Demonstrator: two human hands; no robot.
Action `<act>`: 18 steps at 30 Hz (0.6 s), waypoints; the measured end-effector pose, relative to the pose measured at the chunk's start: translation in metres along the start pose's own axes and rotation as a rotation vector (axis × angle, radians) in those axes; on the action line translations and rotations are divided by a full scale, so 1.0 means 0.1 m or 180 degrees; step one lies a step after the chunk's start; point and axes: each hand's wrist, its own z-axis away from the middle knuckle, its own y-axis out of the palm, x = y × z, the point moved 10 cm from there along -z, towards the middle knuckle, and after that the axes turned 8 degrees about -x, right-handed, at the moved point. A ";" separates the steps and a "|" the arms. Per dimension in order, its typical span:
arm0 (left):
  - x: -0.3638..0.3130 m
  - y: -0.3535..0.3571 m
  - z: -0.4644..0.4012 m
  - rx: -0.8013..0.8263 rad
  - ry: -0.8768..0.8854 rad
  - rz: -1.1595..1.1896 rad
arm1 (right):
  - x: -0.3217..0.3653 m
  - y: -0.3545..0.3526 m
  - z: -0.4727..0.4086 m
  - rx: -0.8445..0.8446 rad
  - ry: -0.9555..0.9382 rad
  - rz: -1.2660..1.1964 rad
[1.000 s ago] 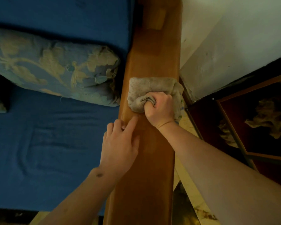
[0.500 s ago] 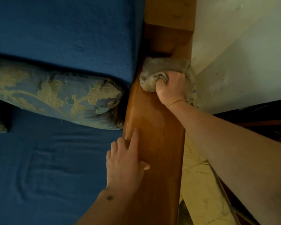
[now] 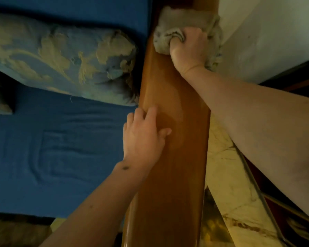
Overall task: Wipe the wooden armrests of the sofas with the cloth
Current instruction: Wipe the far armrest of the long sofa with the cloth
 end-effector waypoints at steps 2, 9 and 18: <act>0.03 0.02 0.32 -0.0048 0.0056 0.0179 | 0.01 -0.07 0.37 0.0096 -0.0056 -0.0026; 0.34 0.02 1.38 0.0026 0.0056 0.0610 | 0.08 -0.43 1.70 0.0224 -0.0151 -0.0352; 0.99 -0.05 3.19 0.0372 -0.0329 0.1093 | 0.15 -1.04 4.36 0.0331 0.0063 -0.0486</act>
